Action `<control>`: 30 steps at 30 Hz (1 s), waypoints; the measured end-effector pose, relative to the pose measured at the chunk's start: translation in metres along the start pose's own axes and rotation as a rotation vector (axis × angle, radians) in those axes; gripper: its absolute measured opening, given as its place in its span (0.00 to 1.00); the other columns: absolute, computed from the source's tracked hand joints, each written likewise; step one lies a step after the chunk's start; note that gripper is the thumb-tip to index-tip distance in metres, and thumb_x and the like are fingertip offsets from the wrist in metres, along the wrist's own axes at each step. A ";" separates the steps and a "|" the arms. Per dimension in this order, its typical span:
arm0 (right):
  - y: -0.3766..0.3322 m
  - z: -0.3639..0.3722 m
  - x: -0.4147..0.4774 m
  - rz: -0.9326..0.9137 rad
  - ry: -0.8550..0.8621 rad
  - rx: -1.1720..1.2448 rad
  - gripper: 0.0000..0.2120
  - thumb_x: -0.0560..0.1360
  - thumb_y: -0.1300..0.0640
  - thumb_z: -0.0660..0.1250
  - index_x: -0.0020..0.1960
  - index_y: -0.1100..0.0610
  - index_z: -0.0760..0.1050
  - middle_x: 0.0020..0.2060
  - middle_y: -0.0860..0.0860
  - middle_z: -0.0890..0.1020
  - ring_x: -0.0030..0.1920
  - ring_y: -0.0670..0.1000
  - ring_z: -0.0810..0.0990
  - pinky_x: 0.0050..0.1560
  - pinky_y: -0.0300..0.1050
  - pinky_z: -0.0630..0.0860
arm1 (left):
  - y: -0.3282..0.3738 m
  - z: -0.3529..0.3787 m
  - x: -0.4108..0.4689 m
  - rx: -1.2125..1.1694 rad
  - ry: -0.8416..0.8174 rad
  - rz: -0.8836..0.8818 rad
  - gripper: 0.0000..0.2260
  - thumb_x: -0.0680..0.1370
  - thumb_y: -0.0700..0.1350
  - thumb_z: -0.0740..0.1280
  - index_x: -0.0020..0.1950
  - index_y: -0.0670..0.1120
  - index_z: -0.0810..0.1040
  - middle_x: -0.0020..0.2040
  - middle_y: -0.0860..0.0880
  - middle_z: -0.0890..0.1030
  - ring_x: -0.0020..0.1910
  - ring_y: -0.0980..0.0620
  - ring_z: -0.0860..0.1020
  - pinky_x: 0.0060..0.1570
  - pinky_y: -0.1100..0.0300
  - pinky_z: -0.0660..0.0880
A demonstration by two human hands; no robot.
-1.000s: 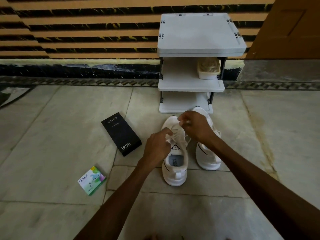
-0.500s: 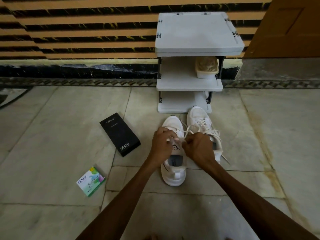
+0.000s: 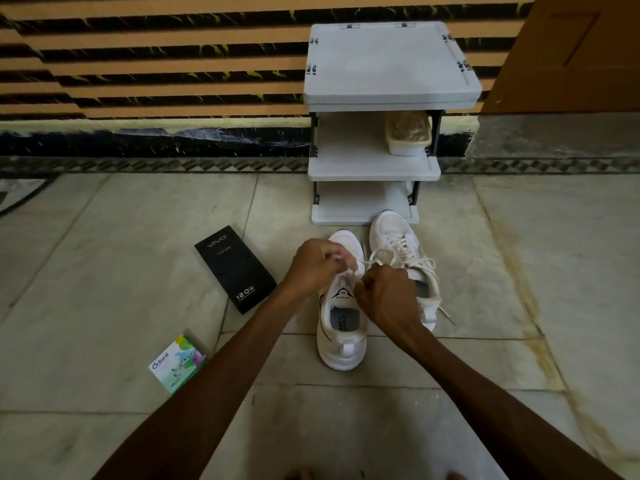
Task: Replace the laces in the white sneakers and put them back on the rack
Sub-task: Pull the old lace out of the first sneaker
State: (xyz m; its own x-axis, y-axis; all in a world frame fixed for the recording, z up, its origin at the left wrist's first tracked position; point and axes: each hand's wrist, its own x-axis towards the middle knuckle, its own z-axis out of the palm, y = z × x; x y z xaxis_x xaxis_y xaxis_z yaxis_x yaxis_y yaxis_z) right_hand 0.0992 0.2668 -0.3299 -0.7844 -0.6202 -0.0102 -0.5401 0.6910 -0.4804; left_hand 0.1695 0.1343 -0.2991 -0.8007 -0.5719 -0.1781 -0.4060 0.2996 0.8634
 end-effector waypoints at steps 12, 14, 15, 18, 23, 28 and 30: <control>0.005 0.001 0.003 -0.028 0.007 0.044 0.12 0.73 0.52 0.69 0.34 0.57 0.83 0.27 0.51 0.81 0.23 0.42 0.69 0.24 0.31 0.58 | -0.018 0.022 0.005 0.623 0.008 0.044 0.13 0.78 0.47 0.67 0.59 0.42 0.80 0.56 0.46 0.79 0.49 0.51 0.77 0.50 0.64 0.70; 0.004 0.001 0.003 -0.027 0.003 0.048 0.12 0.74 0.52 0.69 0.35 0.56 0.83 0.27 0.50 0.81 0.23 0.41 0.68 0.25 0.29 0.57 | -0.018 0.027 0.010 0.703 -0.089 -0.029 0.18 0.77 0.48 0.70 0.63 0.42 0.75 0.59 0.45 0.78 0.56 0.46 0.78 0.57 0.58 0.74; 0.004 0.001 0.003 -0.020 0.003 0.049 0.12 0.74 0.51 0.69 0.35 0.56 0.83 0.27 0.50 0.80 0.23 0.40 0.68 0.25 0.29 0.56 | -0.014 0.027 0.010 0.751 -0.127 -0.028 0.19 0.76 0.48 0.71 0.64 0.42 0.74 0.58 0.44 0.77 0.57 0.45 0.78 0.59 0.55 0.75; 0.006 -0.001 0.001 0.000 0.018 0.036 0.14 0.73 0.50 0.69 0.33 0.56 0.82 0.25 0.49 0.77 0.22 0.41 0.67 0.24 0.30 0.55 | -0.006 0.016 0.006 0.502 -0.030 0.121 0.04 0.75 0.43 0.71 0.49 0.47 0.83 0.51 0.47 0.77 0.52 0.49 0.77 0.53 0.57 0.75; 0.004 0.000 0.001 -0.003 -0.004 0.048 0.11 0.71 0.54 0.68 0.34 0.58 0.82 0.27 0.52 0.80 0.24 0.44 0.72 0.23 0.35 0.59 | -0.016 -0.014 -0.002 -0.701 0.231 -0.305 0.13 0.78 0.33 0.59 0.40 0.48 0.76 0.44 0.53 0.79 0.51 0.52 0.75 0.59 0.54 0.70; 0.002 0.003 -0.001 -0.008 -0.005 0.023 0.11 0.72 0.54 0.67 0.34 0.57 0.81 0.26 0.49 0.78 0.23 0.42 0.68 0.24 0.33 0.60 | -0.010 -0.010 -0.007 -1.004 0.014 -0.214 0.10 0.82 0.36 0.56 0.44 0.44 0.73 0.49 0.48 0.80 0.48 0.51 0.78 0.55 0.54 0.75; 0.004 0.003 -0.001 -0.024 0.006 0.010 0.11 0.72 0.54 0.67 0.33 0.56 0.81 0.26 0.50 0.79 0.23 0.42 0.68 0.24 0.34 0.59 | -0.004 -0.006 -0.006 -0.747 -0.032 -0.139 0.10 0.83 0.37 0.56 0.44 0.43 0.74 0.44 0.47 0.80 0.43 0.50 0.77 0.48 0.58 0.77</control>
State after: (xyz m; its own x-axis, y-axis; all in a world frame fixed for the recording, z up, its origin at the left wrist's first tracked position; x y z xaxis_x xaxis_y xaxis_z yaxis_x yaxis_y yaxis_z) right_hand 0.0985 0.2690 -0.3343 -0.7731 -0.6343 0.0070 -0.5559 0.6721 -0.4891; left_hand 0.1785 0.1317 -0.2982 -0.7813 -0.5404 -0.3122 -0.1069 -0.3769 0.9201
